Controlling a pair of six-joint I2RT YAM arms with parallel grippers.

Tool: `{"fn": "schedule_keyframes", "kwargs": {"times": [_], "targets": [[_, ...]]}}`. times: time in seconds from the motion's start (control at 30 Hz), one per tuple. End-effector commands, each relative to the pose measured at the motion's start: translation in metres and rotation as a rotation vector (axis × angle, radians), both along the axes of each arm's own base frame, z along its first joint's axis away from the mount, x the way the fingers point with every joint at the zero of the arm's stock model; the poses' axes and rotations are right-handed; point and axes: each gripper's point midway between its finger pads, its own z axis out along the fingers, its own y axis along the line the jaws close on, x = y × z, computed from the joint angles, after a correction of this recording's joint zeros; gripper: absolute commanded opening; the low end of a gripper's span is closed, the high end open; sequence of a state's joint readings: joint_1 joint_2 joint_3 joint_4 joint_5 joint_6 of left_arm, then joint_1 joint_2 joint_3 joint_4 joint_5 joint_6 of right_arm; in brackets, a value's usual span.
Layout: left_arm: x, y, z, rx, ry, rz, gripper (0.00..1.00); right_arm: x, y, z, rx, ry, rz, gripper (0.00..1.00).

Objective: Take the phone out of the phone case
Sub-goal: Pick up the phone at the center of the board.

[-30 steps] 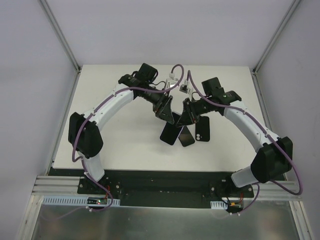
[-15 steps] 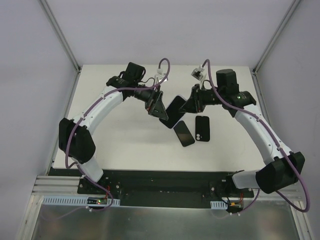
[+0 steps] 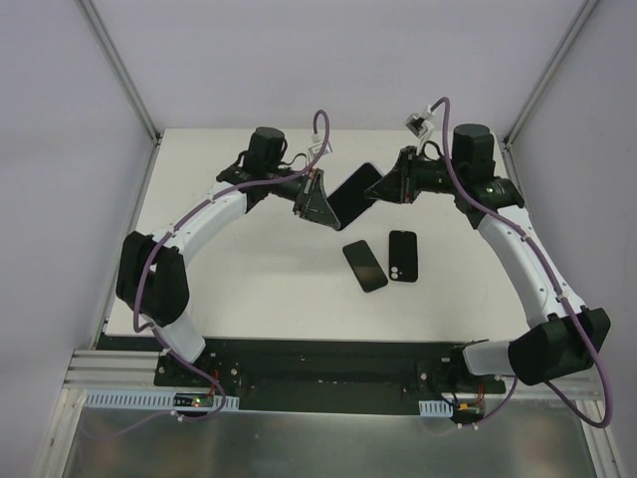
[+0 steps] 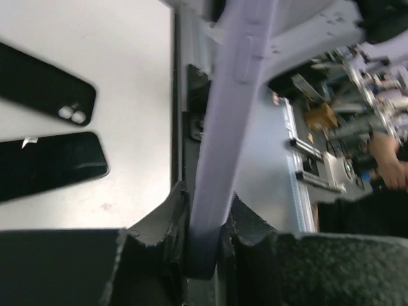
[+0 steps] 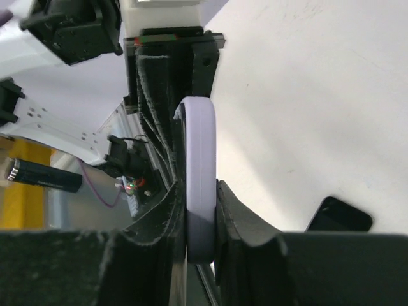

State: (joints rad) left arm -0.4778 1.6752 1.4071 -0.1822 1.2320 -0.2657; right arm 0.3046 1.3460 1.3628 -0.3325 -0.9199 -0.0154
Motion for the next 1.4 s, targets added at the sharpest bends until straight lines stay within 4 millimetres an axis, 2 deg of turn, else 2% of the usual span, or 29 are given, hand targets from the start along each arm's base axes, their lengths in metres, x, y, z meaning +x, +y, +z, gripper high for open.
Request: {"fn": "schedule_keyframes", "kwargs": {"times": [0.0, 0.07, 0.1, 0.13, 0.17, 0.33, 0.5, 0.67, 0.97, 1.03, 1.07, 1.13, 1.23, 1.37], "targets": [[-0.004, -0.003, 0.036, -0.114, -0.045, -0.065, 0.0, -0.017, -0.002, 0.037, 0.074, -0.11, 0.027, 0.0], [-0.002, 0.004, 0.037, -0.082, -0.065, -0.07, 0.0, -0.022, -0.006, 0.026, 0.03, -0.129, 0.037, 0.14], [-0.008, 0.011, 0.027, -0.017, -0.046, -0.068, 0.0, -0.025, -0.009, 0.019, 0.002, -0.139, 0.04, 0.23], [-0.009, 0.016, 0.015, 0.036, -0.124, -0.082, 0.0, -0.029, -0.013, 0.011, -0.034, -0.138, 0.046, 0.35], [-0.012, 0.02, 0.009, 0.084, -0.163, -0.094, 0.0, -0.031, -0.017, 0.003, -0.068, -0.142, 0.046, 0.42], [-0.033, 0.049, -0.026, 0.33, -0.272, -0.189, 0.0, -0.042, -0.03, -0.016, -0.178, -0.188, 0.081, 0.62], [-0.047, 0.07, -0.035, 0.483, -0.382, -0.24, 0.0, -0.046, -0.028, -0.026, -0.189, -0.193, 0.137, 0.72], [-0.061, 0.08, -0.024, 0.549, -0.434, -0.303, 0.0, -0.06, -0.012, -0.042, -0.196, -0.156, 0.254, 0.75], [-0.071, 0.076, -0.009, 0.571, -0.479, -0.359, 0.0, -0.073, 0.02, -0.066, -0.167, -0.117, 0.386, 0.76], [-0.072, 0.074, -0.009, 0.573, -0.484, -0.37, 0.0, -0.076, 0.026, -0.068, -0.153, -0.103, 0.413, 0.74], [-0.072, 0.073, -0.011, 0.574, -0.479, -0.374, 0.0, -0.079, 0.03, -0.068, -0.148, -0.095, 0.428, 0.69], [-0.071, 0.071, -0.012, 0.575, -0.476, -0.376, 0.0, -0.083, 0.035, -0.071, -0.142, -0.07, 0.458, 0.46], [-0.069, 0.07, -0.012, 0.569, -0.473, -0.376, 0.0, -0.087, 0.039, -0.073, -0.127, -0.039, 0.477, 0.03], [-0.061, 0.07, -0.007, 0.521, -0.467, -0.337, 0.0, -0.091, 0.038, -0.071, -0.102, -0.006, 0.477, 0.0]]}}
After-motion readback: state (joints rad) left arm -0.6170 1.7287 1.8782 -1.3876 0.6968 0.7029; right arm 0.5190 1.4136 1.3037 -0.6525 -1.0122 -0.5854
